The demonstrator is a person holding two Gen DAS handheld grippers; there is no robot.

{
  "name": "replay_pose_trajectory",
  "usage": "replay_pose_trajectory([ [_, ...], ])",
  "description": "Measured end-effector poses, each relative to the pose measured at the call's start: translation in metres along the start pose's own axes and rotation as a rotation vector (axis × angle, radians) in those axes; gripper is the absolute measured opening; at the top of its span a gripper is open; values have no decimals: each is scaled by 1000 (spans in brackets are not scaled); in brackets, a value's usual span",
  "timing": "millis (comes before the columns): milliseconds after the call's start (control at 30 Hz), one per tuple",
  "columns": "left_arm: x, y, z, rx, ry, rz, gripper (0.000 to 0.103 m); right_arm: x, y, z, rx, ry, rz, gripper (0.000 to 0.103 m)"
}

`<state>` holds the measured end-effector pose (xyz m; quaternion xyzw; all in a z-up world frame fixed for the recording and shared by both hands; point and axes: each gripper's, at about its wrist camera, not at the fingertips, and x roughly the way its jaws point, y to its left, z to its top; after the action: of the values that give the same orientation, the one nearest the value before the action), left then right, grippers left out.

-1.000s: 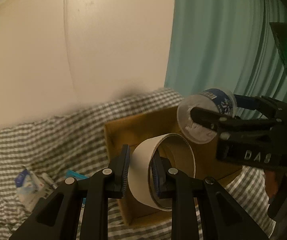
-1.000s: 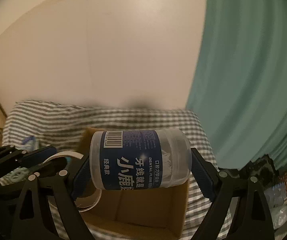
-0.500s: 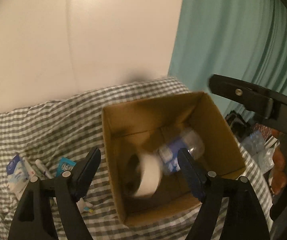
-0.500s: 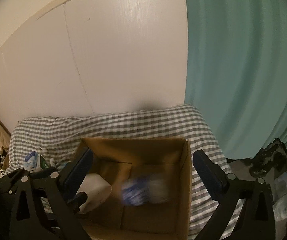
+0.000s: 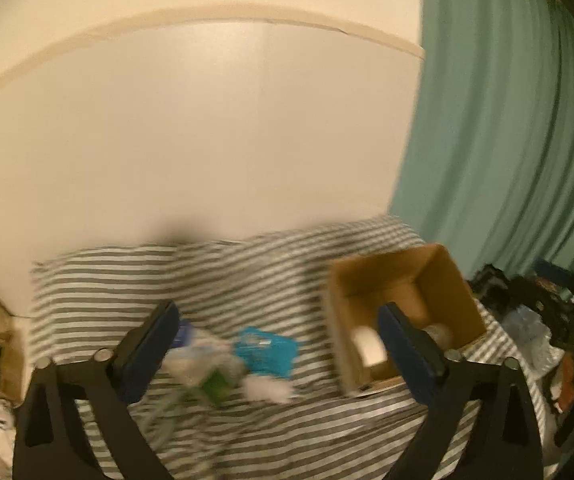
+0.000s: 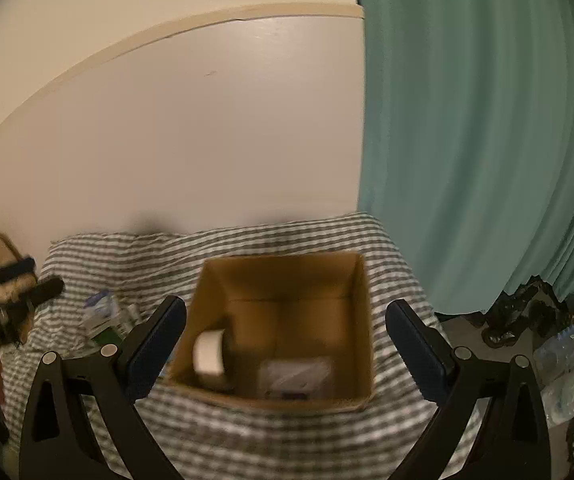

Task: Organize objects
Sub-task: 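Carry tape roll and bottle to the cardboard box and open both tools inside, then grasp the pale blue clip with the left tool while the right tool grasps the white plush toy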

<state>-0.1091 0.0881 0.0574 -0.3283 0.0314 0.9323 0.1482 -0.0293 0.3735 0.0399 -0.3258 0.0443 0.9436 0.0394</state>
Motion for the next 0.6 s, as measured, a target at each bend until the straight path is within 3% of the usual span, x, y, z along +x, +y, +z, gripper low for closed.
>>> replay_pose_trajectory([
  [133,-31,49,-15,-4,-39,81,103,-16,34,-11,-19,-21,17,103],
  [267,-42,96,-39,-16,-30,161,103,-17,80,-19,-52,-43,54,103],
  [500,-7,153,-93,-93,51,216,103,13,172,-48,-221,-25,88,103],
  [600,17,162,-113,-105,91,195,103,37,197,-60,-245,15,108,103],
])
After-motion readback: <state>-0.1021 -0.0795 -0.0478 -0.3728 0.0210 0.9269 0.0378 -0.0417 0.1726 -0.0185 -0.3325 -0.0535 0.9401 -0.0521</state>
